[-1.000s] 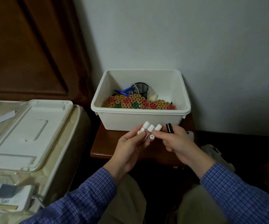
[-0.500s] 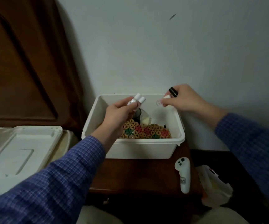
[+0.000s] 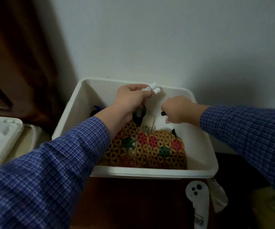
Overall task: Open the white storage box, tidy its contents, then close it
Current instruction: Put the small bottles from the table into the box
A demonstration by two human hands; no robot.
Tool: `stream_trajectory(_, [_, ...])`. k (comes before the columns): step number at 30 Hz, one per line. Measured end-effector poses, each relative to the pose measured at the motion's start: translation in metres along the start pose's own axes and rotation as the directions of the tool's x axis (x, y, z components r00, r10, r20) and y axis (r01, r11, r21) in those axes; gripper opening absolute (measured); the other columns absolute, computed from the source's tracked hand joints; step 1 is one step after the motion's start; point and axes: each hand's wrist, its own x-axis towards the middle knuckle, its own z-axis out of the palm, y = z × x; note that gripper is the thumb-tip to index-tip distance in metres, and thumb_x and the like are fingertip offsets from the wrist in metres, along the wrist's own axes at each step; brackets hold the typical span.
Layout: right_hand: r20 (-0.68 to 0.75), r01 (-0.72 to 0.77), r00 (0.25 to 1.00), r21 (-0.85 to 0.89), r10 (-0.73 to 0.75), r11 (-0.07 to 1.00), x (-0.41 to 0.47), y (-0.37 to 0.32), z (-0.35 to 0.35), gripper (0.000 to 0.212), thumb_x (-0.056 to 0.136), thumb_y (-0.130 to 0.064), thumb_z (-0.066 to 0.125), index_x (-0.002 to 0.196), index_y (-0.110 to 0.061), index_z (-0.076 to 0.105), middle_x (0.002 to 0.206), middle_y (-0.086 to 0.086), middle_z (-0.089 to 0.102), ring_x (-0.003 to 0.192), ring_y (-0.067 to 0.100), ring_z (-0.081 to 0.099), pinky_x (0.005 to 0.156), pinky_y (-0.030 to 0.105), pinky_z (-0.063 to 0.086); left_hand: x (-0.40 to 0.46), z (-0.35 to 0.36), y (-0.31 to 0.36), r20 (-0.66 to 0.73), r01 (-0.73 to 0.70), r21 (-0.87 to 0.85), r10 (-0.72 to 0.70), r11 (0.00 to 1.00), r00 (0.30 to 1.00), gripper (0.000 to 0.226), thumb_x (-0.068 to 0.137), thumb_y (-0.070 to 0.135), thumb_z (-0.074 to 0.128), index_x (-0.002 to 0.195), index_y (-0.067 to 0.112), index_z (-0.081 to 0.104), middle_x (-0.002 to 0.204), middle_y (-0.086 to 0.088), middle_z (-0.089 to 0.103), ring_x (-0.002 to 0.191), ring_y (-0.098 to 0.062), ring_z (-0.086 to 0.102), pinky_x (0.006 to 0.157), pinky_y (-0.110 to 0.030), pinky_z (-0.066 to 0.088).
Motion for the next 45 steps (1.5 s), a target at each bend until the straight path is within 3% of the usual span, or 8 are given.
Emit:
stream_trajectory(6, [0.022, 0.003, 1.000, -0.069, -0.001, 0.998, 0.012, -0.003, 0.015, 0.027, 0.091, -0.041, 0.069, 0.095, -0.015, 0.063, 0.086, 0.002, 0.063, 0.075, 0.022, 0.060, 0.066, 0.031, 0.051, 0.011, -0.011, -0.016, 0.082, 0.011, -0.052, -0.006, 0.999, 0.997, 0.025, 0.079, 0.009, 0.082, 0.103, 0.012, 0.078, 0.084, -0.005, 0.071, 0.053, -0.009, 0.056, 0.050, -0.021, 0.045])
stream_trajectory(17, [-0.005, 0.009, 1.000, -0.289, -0.012, 0.957, 0.014, -0.009, 0.025, 0.043, 0.096, -0.035, 0.061, 0.068, -0.017, 0.033, 0.064, -0.003, 0.036, 0.051, 0.013, 0.036, 0.047, 0.024, 0.031, 0.014, -0.016, -0.011, 0.116, 0.043, -0.111, -0.031, 0.993, 0.993, 0.034, 0.081, 0.007, 0.080, 0.114, 0.010, 0.073, 0.100, -0.011, 0.074, 0.057, -0.010, 0.056, 0.054, -0.021, 0.047])
stream_trajectory(22, [-0.038, -0.039, 0.999, -0.276, 0.030, 0.960, 0.012, -0.013, 0.024, 0.008, 0.098, -0.019, 0.056, 0.092, -0.014, 0.057, 0.074, 0.000, 0.051, 0.067, 0.020, 0.053, 0.056, 0.026, 0.044, 0.013, -0.015, -0.012, 0.141, 0.050, -0.111, -0.034, 0.993, 0.989, 0.033, 0.082, 0.006, 0.079, 0.114, 0.007, 0.072, 0.110, -0.017, 0.074, 0.058, -0.012, 0.056, 0.056, -0.021, 0.050])
stream_trajectory(33, [-0.048, -0.088, 0.996, -0.259, 0.078, 0.962, 0.010, -0.007, 0.016, 0.032, 0.093, -0.042, 0.068, 0.088, -0.013, 0.054, 0.075, 0.000, 0.051, 0.069, 0.019, 0.055, 0.056, 0.027, 0.042, 0.013, -0.015, -0.013, 0.167, 0.058, -0.095, -0.041, 0.994, 0.985, 0.033, 0.084, 0.008, 0.078, 0.116, 0.008, 0.071, 0.115, -0.016, 0.073, 0.064, -0.014, 0.056, 0.058, -0.021, 0.051])
stream_trajectory(38, [-0.158, -0.227, 0.958, 0.100, 0.241, 0.969, -0.001, 0.010, -0.016, 0.026, 0.093, -0.034, 0.062, 0.082, -0.014, 0.050, 0.081, 0.007, 0.055, 0.071, 0.029, 0.054, 0.058, 0.028, 0.042, 0.014, -0.015, -0.014, 0.179, 0.067, -0.072, -0.053, 0.995, 0.982, 0.032, 0.084, 0.008, 0.077, 0.115, 0.010, 0.072, 0.116, -0.017, 0.072, 0.063, -0.013, 0.058, 0.056, -0.021, 0.052])
stream_trajectory(40, [-0.194, -0.220, 0.920, 0.464, 0.341, 0.858, -0.011, 0.024, -0.035, 0.019, 0.087, -0.025, 0.061, 0.075, -0.012, 0.054, 0.075, 0.008, 0.063, 0.066, 0.027, 0.058, 0.058, 0.028, 0.046, 0.015, -0.014, -0.015, 0.193, 0.066, -0.067, -0.052, 0.996, 0.980, 0.029, 0.083, 0.009, 0.078, 0.112, 0.011, 0.074, 0.115, -0.017, 0.073, 0.062, -0.012, 0.059, 0.056, -0.020, 0.052])
stream_trajectory(42, [-0.140, -0.093, 0.900, 0.863, 0.412, 0.497, -0.023, 0.033, -0.048, 0.012, 0.084, -0.020, 0.063, 0.074, -0.012, 0.064, 0.063, 0.001, 0.069, 0.047, 0.014, 0.054, 0.046, 0.023, 0.040, 0.016, -0.013, -0.017, 0.212, 0.064, -0.055, -0.051, 0.996, 0.976, 0.026, 0.082, 0.009, 0.079, 0.108, 0.013, 0.076, 0.111, -0.016, 0.074, 0.063, -0.012, 0.059, 0.057, -0.021, 0.052])
stream_trajectory(45, [0.010, -0.025, 0.958, 0.998, 0.287, 0.049, -0.039, 0.030, -0.059, 0.027, 0.084, -0.029, 0.075, 0.095, -0.005, 0.071, 0.076, 0.005, 0.075, 0.041, 0.012, 0.035, 0.041, 0.022, 0.026, 0.016, -0.011, -0.021, 0.258, 0.073, -0.015, -0.067, 0.997, 0.964, 0.024, 0.084, 0.007, 0.077, 0.107, 0.013, 0.076, 0.090, -0.007, 0.076, 0.063, -0.012, 0.059, 0.057, -0.021, 0.053])
